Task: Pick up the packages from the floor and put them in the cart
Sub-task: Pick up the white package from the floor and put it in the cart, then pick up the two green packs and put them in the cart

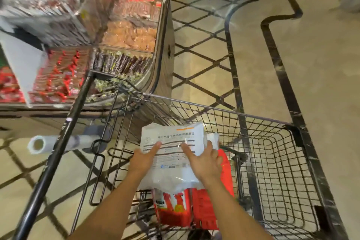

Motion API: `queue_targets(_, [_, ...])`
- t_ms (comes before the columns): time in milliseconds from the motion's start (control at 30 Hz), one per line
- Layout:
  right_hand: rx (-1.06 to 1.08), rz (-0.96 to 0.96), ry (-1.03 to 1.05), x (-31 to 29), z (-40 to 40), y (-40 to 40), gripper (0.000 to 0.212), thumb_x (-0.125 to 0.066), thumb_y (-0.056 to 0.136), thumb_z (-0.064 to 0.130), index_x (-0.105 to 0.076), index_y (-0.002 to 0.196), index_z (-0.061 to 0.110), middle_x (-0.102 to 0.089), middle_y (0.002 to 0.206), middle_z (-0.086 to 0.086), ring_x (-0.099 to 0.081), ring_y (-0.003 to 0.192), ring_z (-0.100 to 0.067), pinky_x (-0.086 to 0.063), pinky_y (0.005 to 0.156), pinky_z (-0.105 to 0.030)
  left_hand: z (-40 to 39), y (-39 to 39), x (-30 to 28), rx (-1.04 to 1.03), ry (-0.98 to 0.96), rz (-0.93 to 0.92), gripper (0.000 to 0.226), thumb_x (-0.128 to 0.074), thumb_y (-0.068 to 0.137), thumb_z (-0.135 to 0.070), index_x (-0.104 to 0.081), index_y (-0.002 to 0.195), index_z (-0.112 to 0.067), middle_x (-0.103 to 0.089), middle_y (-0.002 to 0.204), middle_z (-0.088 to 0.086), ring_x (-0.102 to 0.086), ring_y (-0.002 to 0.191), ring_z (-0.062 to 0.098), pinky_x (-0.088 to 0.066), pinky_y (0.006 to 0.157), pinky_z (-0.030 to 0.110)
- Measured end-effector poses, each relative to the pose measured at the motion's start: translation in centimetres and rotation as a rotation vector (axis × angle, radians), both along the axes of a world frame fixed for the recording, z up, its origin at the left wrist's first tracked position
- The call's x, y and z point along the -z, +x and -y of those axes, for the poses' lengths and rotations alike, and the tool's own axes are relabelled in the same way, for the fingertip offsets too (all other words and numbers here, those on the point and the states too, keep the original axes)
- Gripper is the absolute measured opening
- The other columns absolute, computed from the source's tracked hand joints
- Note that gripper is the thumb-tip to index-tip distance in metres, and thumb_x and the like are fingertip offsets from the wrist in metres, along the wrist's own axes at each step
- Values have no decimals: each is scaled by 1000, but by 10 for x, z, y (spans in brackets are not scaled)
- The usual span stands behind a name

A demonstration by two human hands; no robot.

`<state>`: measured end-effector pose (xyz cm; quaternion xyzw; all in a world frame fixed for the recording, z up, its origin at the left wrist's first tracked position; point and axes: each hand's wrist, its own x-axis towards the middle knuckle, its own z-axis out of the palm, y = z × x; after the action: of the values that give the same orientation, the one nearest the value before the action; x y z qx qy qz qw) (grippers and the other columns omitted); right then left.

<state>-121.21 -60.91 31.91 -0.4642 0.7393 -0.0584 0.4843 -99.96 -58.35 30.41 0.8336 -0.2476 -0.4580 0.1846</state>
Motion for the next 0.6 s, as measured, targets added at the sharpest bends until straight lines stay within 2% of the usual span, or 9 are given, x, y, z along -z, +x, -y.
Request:
queue_targets(67, [-57, -40, -1, -10, 0, -4, 124, -47, 81, 91, -3, 168, 15, -14, 173, -18, -14, 157, -42, -18, 126, -54, -3, 0, -15, 48, 0, -5, 119, -60, 45, -103, -66, 128, -17, -76, 113, 3, -72, 102, 25, -56, 96, 42])
queue_targets(100, [-72, -29, -10, -16, 0, -4, 126, -49, 80, 91, 0, 168, 15, -11, 174, -18, -12, 159, -42, -17, 126, -55, -5, -1, -28, 83, 11, 24, 116, -60, 53, -100, -62, 133, -15, -74, 120, 7, -70, 108, 27, -54, 97, 42])
queue_targets(200, [-143, -95, -174, -41, 3, 2, 127, -44, 77, 92, -1, 168, 16, -9, 174, -19, -11, 159, -43, -14, 127, -53, -12, -2, -73, 294, 45, 305, 102, -50, 85, -83, -38, 155, -9, -57, 147, 16, -55, 133, 36, -47, 105, 45])
queue_targets(300, [-287, -216, -366, -80, 11, 18, 115, -35, 82, 91, -8, 168, 21, -11, 175, -14, -15, 159, -41, -19, 127, -54, -22, 15, -123, 569, -24, 560, 96, -38, 89, -83, -31, 161, -20, -54, 151, 10, -53, 135, 34, -49, 105, 48])
queue_targets(367, [-432, -270, -461, -110, 19, 35, 107, -34, 85, 89, -11, 169, 25, -9, 177, -8, -14, 160, -38, -20, 127, -55, -29, 33, -160, 688, -91, 729, 94, -32, 89, -85, -30, 162, -26, -49, 156, 6, -46, 142, 31, -44, 109, 48])
queue_targets(467, [-608, -345, -607, -162, 27, 73, 110, -23, 79, 94, -17, 168, 29, -16, 176, -4, -17, 160, -34, -24, 124, -56, -52, 77, -224, 710, -152, 935, 96, -19, 87, -87, -28, 162, -29, -38, 165, 3, -32, 152, 26, -31, 120, 46])
queue_targets(533, [-678, -361, -708, -197, 26, 107, 117, -15, 71, 99, -18, 167, 32, -20, 175, -1, -21, 159, -32, -28, 122, -57, -78, 123, -258, 660, -190, 1055, 100, -10, 84, -88, -32, 161, -28, -39, 164, 3, -32, 152, 26, -32, 120, 46])
queue_targets(600, [-733, -359, -834, -229, 20, 146, 116, -12, 71, 103, -20, 166, 36, -24, 174, 0, -24, 158, -32, -31, 121, -59, -115, 174, -286, 566, -195, 1140, 105, -5, 79, -88, -37, 159, -28, -43, 162, 3, -35, 150, 25, -35, 118, 46])
